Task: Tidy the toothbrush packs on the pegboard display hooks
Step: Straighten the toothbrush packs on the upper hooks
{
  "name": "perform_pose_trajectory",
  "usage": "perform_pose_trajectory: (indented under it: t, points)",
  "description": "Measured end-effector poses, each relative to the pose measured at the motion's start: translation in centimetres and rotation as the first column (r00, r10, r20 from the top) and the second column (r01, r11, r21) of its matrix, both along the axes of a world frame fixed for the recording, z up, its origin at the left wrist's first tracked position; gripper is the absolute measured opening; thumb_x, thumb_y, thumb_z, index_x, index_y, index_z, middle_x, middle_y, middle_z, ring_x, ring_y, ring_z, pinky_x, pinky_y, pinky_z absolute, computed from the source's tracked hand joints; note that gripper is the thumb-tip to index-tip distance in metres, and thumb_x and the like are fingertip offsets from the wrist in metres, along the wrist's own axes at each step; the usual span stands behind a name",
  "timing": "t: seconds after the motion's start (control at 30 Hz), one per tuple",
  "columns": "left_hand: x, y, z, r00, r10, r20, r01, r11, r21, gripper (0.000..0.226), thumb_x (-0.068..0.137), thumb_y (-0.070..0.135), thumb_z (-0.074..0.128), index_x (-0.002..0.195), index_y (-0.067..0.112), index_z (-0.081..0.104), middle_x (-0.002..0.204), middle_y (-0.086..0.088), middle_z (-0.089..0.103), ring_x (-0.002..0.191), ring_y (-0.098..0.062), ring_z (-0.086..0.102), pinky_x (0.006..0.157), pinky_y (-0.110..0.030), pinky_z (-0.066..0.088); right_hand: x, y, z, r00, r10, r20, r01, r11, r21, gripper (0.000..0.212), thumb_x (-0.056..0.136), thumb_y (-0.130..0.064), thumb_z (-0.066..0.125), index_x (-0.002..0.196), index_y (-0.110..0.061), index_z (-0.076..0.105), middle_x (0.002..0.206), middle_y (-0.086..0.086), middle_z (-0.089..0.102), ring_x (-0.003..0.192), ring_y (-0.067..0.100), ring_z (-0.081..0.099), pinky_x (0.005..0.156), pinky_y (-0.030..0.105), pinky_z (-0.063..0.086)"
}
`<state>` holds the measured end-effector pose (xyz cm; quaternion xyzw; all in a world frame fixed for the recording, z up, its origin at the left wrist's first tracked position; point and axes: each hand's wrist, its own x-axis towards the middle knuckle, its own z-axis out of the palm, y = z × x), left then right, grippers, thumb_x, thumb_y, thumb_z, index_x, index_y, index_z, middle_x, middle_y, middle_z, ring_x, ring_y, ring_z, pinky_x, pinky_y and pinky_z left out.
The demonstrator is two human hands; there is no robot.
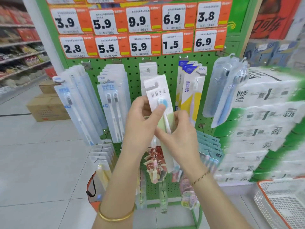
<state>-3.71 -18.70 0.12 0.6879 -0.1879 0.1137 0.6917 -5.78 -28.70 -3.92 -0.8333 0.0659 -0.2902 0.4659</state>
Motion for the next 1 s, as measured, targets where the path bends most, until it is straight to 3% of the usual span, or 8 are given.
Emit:
perform_pose_trajectory:
  t: [0.13,0.33,0.43,0.57,0.67,0.77,0.9,1.0]
  points:
    - [1.1,0.5,0.0,1.000,0.024,0.008,-0.024,0.999,0.044,0.012,0.091,0.016,0.062,0.095,0.026,0.058,0.096,0.007,0.068,0.088,-0.010,0.065,0.079,-0.023,0.053,0.7,1.0,-0.2,0.997,-0.072,-0.026,0.070,0.996,-0.054,0.060,0.063,-0.068,0.062,0.087,-0.017,0.040,0.069,-0.007,0.041,0.057,0.012,0.041,0.050,0.033,0.038]
    - [2.6,0.6,-0.3,0.999,0.029,-0.030,-0.027,0.998,0.060,0.019,0.090,0.017,0.063,0.105,0.024,0.054,0.102,0.006,0.069,0.092,-0.012,0.066,0.085,-0.035,0.055,1.8,1.6,-0.6,0.995,-0.085,-0.056,0.083,0.996,-0.030,0.057,0.066,-0.059,0.069,0.085,-0.017,0.035,0.074,-0.006,0.041,0.064,0.016,0.044,0.053,0.033,0.038]
    - [3.1,0.7,-0.6,0.998,0.057,-0.011,-0.056,0.995,0.088,0.019,0.090,0.020,0.063,0.102,0.028,0.051,0.097,0.009,0.068,0.085,-0.007,0.066,0.080,-0.030,0.055,2.4,1.5,-0.9,0.996,-0.066,-0.068,0.062,0.996,-0.064,0.056,0.066,-0.058,0.068,0.086,-0.018,0.035,0.076,-0.005,0.042,0.066,0.017,0.045,0.053,0.032,0.034]
    - [3.9,0.9,-0.7,0.997,0.077,0.029,-0.081,0.987,0.140,0.017,0.090,0.021,0.062,0.102,0.027,0.050,0.094,0.012,0.064,0.074,0.004,0.059,0.069,-0.013,0.048,2.4,0.9,-0.9,0.997,-0.049,-0.054,0.040,0.988,-0.149,0.055,0.073,-0.065,0.058,0.095,-0.017,0.041,0.083,-0.007,0.042,0.069,0.013,0.043,0.055,0.030,0.035]
    - [4.4,1.0,-0.6,0.994,0.091,0.062,-0.102,0.972,0.210,0.016,0.091,0.022,0.060,0.103,0.025,0.050,0.093,0.016,0.058,0.072,0.011,0.054,0.064,-0.005,0.042,2.7,-0.2,0.3,0.989,-0.105,0.107,0.124,0.973,-0.194,0.038,0.090,-0.046,0.053,0.112,-0.016,0.049,0.100,-0.006,0.050,0.087,0.016,0.053,0.071,0.034,0.044]
    - [4.9,1.1,-0.7,0.989,0.114,0.091,-0.135,0.953,0.272,0.016,0.092,0.028,0.059,0.105,0.027,0.050,0.094,0.015,0.057,0.075,0.007,0.052,0.066,-0.008,0.042,4.4,-1.0,3.8,0.950,-0.099,0.298,0.183,0.946,-0.269,0.022,0.095,-0.016,0.047,0.114,-0.009,0.055,0.106,0.003,0.057,0.097,0.021,0.053,0.083,0.040,0.044]
    - [5.6,1.1,-0.7,0.985,0.134,0.112,-0.163,0.934,0.317,0.013,0.093,0.031,0.057,0.103,0.027,0.050,0.096,0.009,0.057,0.081,-0.001,0.053,0.074,-0.020,0.047,8.1,-1.7,9.6,0.971,-0.096,0.218,0.190,0.863,-0.469,0.028,0.091,0.002,0.040,0.110,-0.006,0.059,0.110,0.010,0.055,0.098,0.027,0.051,0.082,0.040,0.042]
    - [5.7,1.0,-0.8,0.983,0.133,0.123,-0.169,0.921,0.351,0.010,0.093,0.028,0.056,0.100,0.027,0.049,0.098,0.004,0.057,0.087,-0.011,0.054,0.080,-0.033,0.050,12.1,-1.7,12.7,0.989,-0.133,0.069,0.147,0.778,-0.610,0.024,0.083,0.010,0.040,0.084,-0.006,0.058,0.088,0.011,0.054,0.076,0.029,0.050,0.065,0.033,0.044]
